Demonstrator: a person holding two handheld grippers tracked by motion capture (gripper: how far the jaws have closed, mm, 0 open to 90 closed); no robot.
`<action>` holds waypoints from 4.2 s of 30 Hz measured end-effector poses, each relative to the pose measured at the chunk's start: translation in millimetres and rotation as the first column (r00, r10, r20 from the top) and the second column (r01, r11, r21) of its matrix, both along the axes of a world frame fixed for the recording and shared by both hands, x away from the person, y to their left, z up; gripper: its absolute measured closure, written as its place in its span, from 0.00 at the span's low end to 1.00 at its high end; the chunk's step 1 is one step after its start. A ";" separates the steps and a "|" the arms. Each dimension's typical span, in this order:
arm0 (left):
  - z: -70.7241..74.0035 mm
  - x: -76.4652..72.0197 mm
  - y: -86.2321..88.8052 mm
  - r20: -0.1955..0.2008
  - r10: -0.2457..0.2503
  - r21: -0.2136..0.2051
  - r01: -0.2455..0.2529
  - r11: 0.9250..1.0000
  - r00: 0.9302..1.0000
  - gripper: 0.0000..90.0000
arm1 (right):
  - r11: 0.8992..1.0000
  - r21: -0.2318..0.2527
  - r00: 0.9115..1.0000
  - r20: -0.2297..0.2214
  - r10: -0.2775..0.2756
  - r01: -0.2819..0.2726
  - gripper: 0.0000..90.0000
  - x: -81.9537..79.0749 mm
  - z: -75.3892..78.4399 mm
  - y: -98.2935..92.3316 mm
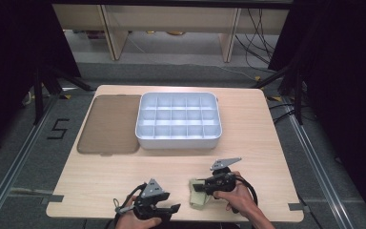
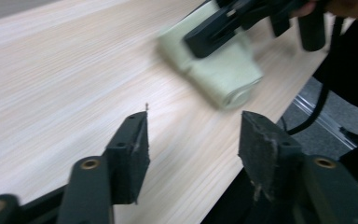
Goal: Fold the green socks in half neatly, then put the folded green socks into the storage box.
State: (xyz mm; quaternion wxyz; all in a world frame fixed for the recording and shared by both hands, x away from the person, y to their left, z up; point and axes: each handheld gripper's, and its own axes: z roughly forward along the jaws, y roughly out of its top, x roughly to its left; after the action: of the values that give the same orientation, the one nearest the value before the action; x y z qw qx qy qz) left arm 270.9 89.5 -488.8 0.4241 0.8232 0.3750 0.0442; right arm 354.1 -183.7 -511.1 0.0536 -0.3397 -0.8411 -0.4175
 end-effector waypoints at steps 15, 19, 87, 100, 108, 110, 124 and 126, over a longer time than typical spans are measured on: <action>-7.7 7.5 39.3 0.054 0.139 0.085 -0.143 0.986 0.989 0.35 | 0.999 0.031 0.996 0.085 0.006 -0.008 0.81 -2.9 12.2 -5.6; -10.8 9.1 41.0 0.057 0.167 0.114 -0.173 0.978 0.984 0.31 | 0.999 0.031 0.995 0.104 0.010 -0.013 0.81 -3.5 13.2 -5.7; -13.8 9.9 50.7 0.116 0.185 0.095 -0.196 0.976 0.976 0.17 | 0.982 0.079 0.922 0.338 -0.190 0.173 0.81 51.0 94.6 -46.1; -13.3 12.3 47.9 0.123 0.201 0.105 -0.214 0.971 0.972 0.18 | 0.965 0.072 0.902 0.345 -0.260 0.251 0.81 69.3 109.2 -31.1; -12.3 12.0 48.2 0.117 0.201 0.103 -0.213 0.972 0.973 0.18 | 0.958 0.026 0.891 0.362 -0.275 0.286 0.81 76.7 111.8 -31.9; -12.9 11.5 45.4 0.123 0.198 0.097 -0.210 0.973 0.973 0.18 | 0.954 0.029 0.883 0.371 -0.286 0.297 0.81 80.5 111.2 -32.1; -11.6 10.9 44.3 0.133 0.166 0.134 -0.184 0.974 0.977 0.18 | 0.937 0.018 0.855 0.403 -0.327 0.349 0.81 103.7 106.9 -37.6; -12.7 10.4 42.5 0.127 0.191 0.109 -0.205 0.973 0.973 0.18 | 0.934 0.026 0.848 0.410 -0.336 0.357 0.81 106.9 106.2 -37.7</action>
State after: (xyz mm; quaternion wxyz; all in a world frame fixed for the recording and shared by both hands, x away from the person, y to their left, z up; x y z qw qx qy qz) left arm 281.4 132.0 -501.5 0.3876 0.8020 0.4266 0.1569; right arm 460.9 -221.4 -404.9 -0.2077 -0.3925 -0.7688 -0.4602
